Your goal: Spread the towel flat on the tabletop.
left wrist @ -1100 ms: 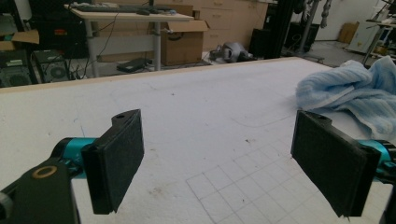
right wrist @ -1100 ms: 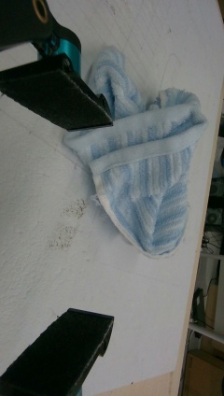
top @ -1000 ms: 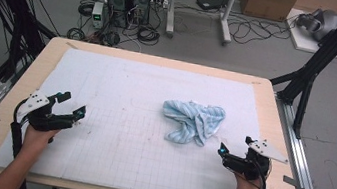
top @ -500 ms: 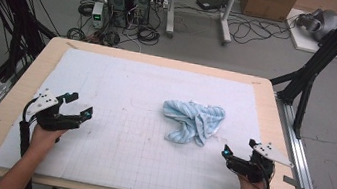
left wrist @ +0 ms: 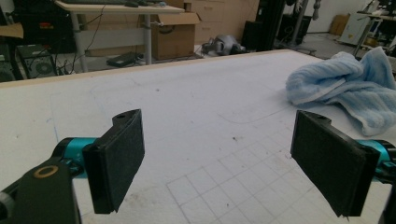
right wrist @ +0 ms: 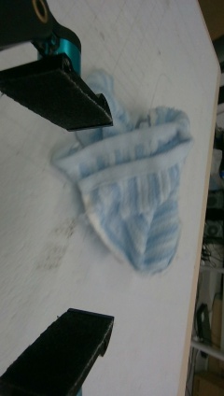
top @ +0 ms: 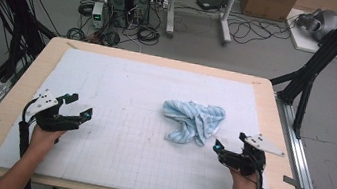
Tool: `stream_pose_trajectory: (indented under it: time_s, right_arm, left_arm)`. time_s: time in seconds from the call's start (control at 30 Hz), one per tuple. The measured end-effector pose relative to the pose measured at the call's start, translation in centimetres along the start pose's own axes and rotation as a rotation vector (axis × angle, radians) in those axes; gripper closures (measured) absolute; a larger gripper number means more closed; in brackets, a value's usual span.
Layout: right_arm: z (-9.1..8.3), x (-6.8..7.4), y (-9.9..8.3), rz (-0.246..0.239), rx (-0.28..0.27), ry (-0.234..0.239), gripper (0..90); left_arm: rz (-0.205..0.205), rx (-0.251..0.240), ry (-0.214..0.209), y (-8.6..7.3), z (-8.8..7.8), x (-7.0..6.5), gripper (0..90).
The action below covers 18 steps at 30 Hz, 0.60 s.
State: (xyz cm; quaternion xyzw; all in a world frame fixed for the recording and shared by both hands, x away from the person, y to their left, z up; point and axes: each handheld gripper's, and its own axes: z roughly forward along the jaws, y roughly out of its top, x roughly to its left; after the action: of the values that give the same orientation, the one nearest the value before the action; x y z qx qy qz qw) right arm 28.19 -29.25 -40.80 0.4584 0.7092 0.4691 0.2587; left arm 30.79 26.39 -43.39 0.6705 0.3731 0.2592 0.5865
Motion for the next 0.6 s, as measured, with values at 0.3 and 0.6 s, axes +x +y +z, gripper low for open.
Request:
stream_pose_trajectory:
  time_s: [0.3, 0.6]
  right_arm:
    - [6.3, 2.8, 3.4, -0.096, 0.105, 0.036, 4.7]
    - [12.6, 3.7, 3.1, -0.162, 0.331, -0.004, 19.2]
  left_arm:
    - [-0.012, -0.005, 0.025, -0.1, -0.6, 0.6, 18.0]
    - [-0.023, 0.018, 0.034, -0.5, -0.5, 1.0, 18.5]
